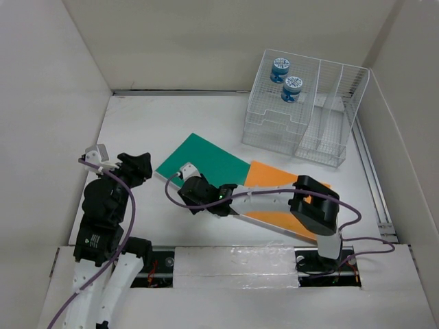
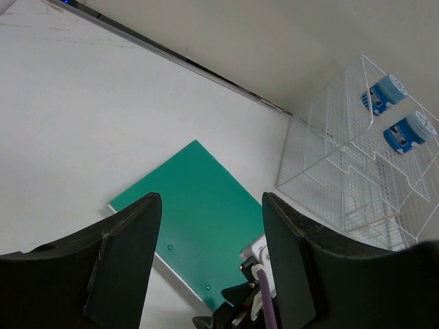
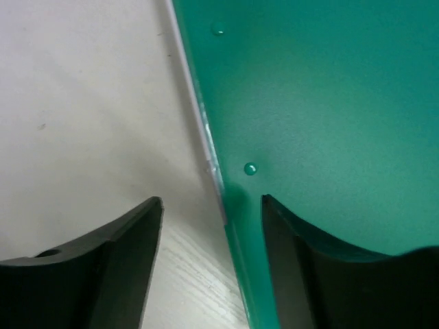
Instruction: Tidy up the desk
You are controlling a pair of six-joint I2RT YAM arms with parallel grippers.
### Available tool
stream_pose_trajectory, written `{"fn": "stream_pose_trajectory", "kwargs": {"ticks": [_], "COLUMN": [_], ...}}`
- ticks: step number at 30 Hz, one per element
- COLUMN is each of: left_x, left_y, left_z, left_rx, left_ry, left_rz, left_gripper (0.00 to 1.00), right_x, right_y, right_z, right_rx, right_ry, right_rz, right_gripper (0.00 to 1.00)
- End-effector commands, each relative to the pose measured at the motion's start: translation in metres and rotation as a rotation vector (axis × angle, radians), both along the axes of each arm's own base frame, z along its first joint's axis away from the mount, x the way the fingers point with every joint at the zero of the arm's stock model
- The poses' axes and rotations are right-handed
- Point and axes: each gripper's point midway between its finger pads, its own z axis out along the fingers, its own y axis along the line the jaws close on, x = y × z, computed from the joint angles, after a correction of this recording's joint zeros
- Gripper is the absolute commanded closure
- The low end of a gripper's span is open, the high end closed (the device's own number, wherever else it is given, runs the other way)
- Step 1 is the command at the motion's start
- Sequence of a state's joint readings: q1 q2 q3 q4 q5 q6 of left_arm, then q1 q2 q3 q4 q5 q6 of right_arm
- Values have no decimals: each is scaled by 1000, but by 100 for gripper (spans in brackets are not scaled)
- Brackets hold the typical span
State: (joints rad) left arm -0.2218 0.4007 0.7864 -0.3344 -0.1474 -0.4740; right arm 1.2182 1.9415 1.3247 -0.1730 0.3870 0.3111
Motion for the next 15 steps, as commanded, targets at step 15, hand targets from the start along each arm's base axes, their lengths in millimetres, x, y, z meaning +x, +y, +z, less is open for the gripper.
{"fn": "stream_pose_trajectory", "kwargs": {"ticks": [15], "left_x": [-21], "left_y": [-1], "left_z": [69], "left_rx": [-51], "left_ry": [-181], "left_rz": [-30], "left_gripper": [44], "right_x": [43], "right_y": [-7], "right_z": [-51], "right_rx": [-300], "right_ry": [-136], "right_rz": [-63], "right_gripper": [34]}}
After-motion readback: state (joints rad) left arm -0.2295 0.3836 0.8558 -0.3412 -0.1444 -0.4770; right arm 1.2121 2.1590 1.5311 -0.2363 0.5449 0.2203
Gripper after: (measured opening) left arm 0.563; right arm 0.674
